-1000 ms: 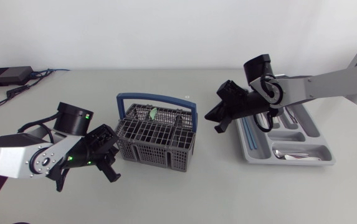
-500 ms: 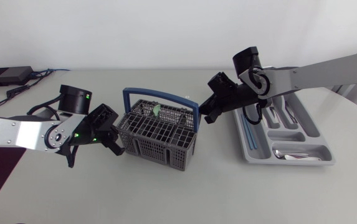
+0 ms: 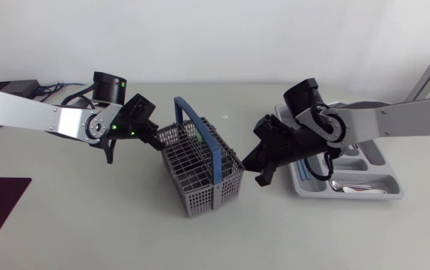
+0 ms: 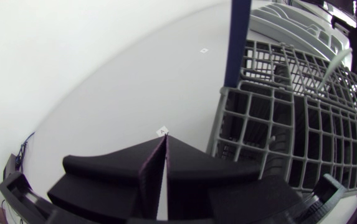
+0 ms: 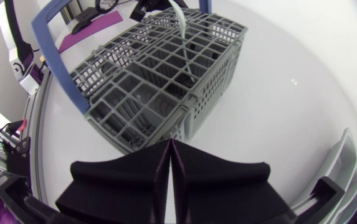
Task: Unload the cutlery basket into the drawer organizer.
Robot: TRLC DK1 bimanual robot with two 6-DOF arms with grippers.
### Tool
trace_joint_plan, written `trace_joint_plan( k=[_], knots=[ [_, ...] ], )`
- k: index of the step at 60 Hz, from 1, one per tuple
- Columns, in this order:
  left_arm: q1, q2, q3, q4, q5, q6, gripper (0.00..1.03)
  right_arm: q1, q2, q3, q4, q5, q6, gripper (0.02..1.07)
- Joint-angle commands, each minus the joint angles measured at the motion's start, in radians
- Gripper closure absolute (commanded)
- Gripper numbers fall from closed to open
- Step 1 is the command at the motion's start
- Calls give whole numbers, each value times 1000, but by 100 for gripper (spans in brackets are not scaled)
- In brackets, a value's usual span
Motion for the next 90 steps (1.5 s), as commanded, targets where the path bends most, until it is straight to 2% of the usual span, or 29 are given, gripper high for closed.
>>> trace_joint_plan(
  k=[1, 20, 27, 39, 50, 63, 90],
  knots=[
    [-9, 62, 64, -13, 9, -26, 87, 26, -42, -43, -24, -14, -17, 102],
    [-39, 154, 191, -70, 12, -56, 87, 61, -131, -114, -24, 11, -10, 102],
    [-21, 114, 174, -95, 21, -50, 87, 15, -156, -131, -17, 17, -20, 102],
    [56, -22, 97, -156, 70, -32, 87, -66, -179, -128, 8, 17, -33, 102],
    [63, -106, -12, -165, 70, 7, 87, -74, -159, -86, 16, 9, -25, 102],
    [22, -47, -18, -164, 70, 11, 87, -37, -128, -90, 11, 7, -25, 102],
    [-88, 76, 140, -193, 55, -9, 87, 101, -225, -149, -38, 11, 4, 102]
  ],
)
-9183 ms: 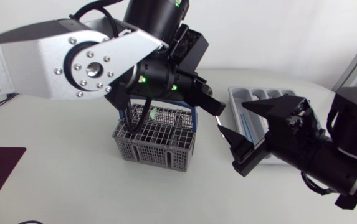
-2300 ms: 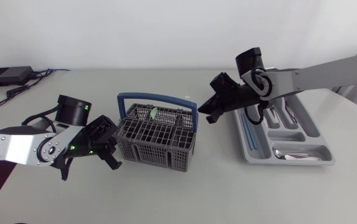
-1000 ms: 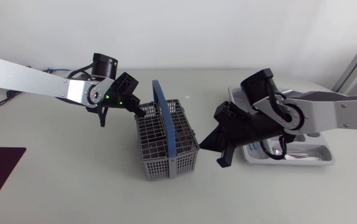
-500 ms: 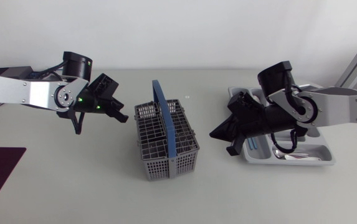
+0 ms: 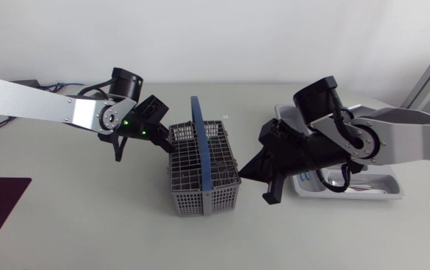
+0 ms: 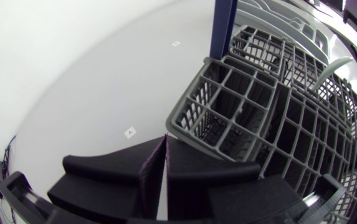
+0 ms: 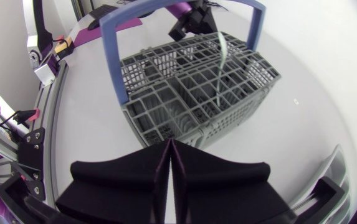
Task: Unload the cutlery basket into the drawer organizer.
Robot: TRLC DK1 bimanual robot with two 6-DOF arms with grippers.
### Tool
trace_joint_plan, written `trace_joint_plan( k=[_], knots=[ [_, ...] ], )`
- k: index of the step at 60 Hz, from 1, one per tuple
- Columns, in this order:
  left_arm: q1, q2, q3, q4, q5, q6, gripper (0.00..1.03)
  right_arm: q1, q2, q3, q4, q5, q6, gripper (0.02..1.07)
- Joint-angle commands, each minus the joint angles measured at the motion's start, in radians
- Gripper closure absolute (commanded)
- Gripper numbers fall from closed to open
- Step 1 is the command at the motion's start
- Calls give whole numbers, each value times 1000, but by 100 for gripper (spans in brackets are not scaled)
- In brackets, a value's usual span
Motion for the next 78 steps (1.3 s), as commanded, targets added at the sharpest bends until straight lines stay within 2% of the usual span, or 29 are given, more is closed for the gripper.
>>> trace_joint_plan(
  k=[1, 21, 41, 49, 59, 66, 73, 78],
  knots=[
    [-28, 40, 49, -14, 0, 5, 87, 35, -16, -40, -14, -3, 25, 102],
    [-25, 64, 119, -49, -8, -1, 87, 87, -91, -67, -14, 31, 59, 102],
    [-3, -137, -34, -55, -8, 1, 87, 61, -211, -75, 9, 97, 72, 101],
    [-3, -201, -99, -52, -8, 2, 87, 52, -218, -89, 59, 117, 78, 82],
    [-14, -276, -164, -49, -8, -1, 87, 58, -206, -121, 165, 135, 85, 51],
    [-31, -313, -198, -46, -8, -1, 87, 76, -180, -149, 269, 174, 83, 47],
    [-45, -336, -224, -40, -8, -1, 87, 115, -151, -169, 351, 221, 80, 37],
    [-54, -345, -238, -37, -8, -1, 87, 136, -125, -170, 398, 247, 80, 37]
  ],
)
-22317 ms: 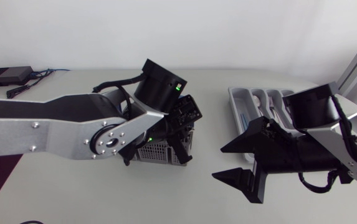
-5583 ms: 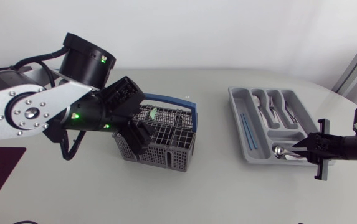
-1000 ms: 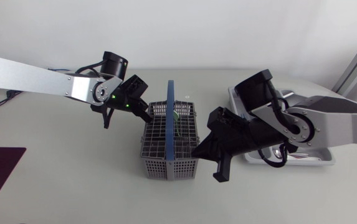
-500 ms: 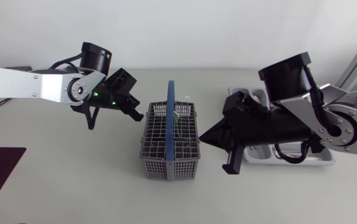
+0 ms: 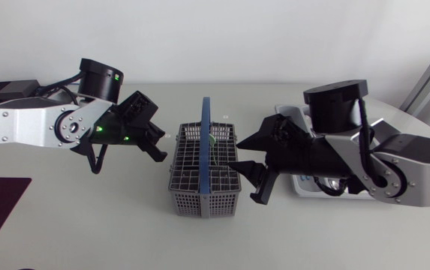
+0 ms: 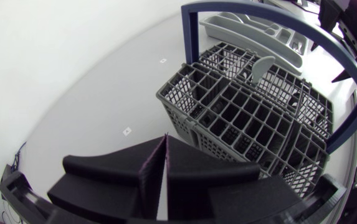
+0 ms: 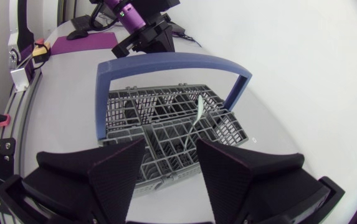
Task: Unload the cutlery basket into the drawer organizer.
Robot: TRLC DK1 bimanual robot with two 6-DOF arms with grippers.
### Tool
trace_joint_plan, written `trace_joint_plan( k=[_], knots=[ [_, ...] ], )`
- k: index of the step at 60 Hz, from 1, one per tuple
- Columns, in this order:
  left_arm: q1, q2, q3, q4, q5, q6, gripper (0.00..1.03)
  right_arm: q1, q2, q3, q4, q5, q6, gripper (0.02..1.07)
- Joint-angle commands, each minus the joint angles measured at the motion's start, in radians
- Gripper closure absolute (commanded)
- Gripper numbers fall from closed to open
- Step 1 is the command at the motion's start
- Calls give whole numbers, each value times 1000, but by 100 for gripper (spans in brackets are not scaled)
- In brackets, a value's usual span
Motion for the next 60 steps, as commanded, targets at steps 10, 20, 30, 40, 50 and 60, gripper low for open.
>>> trace_joint_plan(
  k=[10, 20, 30, 40, 50, 60],
  knots=[
    [-16, -44, -48, 15, -1, -2, 87, 44, 95, 1, 104, 61, 24, 37],
    [-21, -61, -65, 21, -1, -10, 87, 41, 145, 15, 183, 73, 30, 37],
    [-24, -66, -72, 23, -1, -13, 87, 41, 187, 47, 209, 90, 39, 37],
    [-30, -69, -71, 23, -1, -18, 87, 36, 216, 86, 224, 93, 50, 37],
    [-35, -69, -69, 23, -1, -19, 87, 30, 248, 118, 226, 93, 56, 37],
    [-38, -69, -68, 23, -1, -21, 87, 29, 274, 142, 239, 99, 57, 38]
  ],
)
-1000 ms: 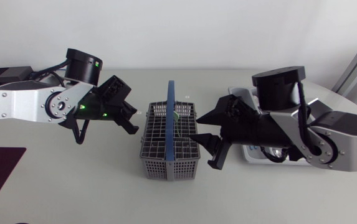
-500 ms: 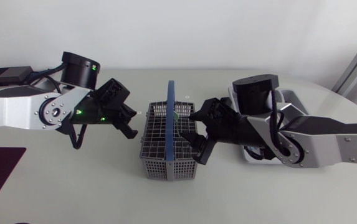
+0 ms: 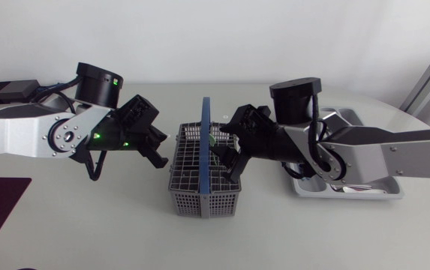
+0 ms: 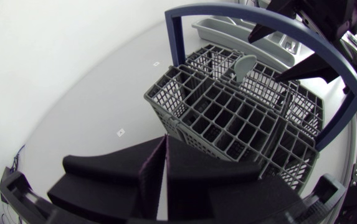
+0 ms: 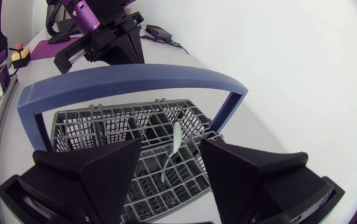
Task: Unload the cutlery basket into the drawer organizer.
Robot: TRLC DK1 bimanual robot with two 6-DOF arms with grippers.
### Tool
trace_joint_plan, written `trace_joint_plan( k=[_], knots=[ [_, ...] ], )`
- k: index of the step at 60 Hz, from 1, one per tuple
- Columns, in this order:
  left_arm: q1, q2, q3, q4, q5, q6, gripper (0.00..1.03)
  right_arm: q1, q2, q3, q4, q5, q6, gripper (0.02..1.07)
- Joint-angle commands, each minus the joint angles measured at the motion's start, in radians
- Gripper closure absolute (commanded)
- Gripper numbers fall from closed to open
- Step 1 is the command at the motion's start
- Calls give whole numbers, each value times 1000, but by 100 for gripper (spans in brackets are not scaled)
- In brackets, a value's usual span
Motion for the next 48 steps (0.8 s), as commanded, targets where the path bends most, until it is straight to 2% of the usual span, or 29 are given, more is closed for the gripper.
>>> trace_joint_plan(
  k=[1, 14, 20, 30, 48],
  knots=[
    [-7, -20, -19, 7, -1, -10, 87, -6, 32, 30, 17, 14, 32, 38],
    [-7, -23, -15, 7, -1, -10, 87, -1, 69, 49, 45, 42, 32, 47],
    [-7, -23, -15, 7, -1, -10, 87, -2, 84, 53, 55, 49, 32, 56],
    [-4, -21, -14, 10, -1, -10, 87, -1, 104, 58, 72, 51, 34, 63],
    [-4, -21, -11, 10, -1, -10, 87, 8, 110, 62, 81, 54, 35, 100]
  ],
)
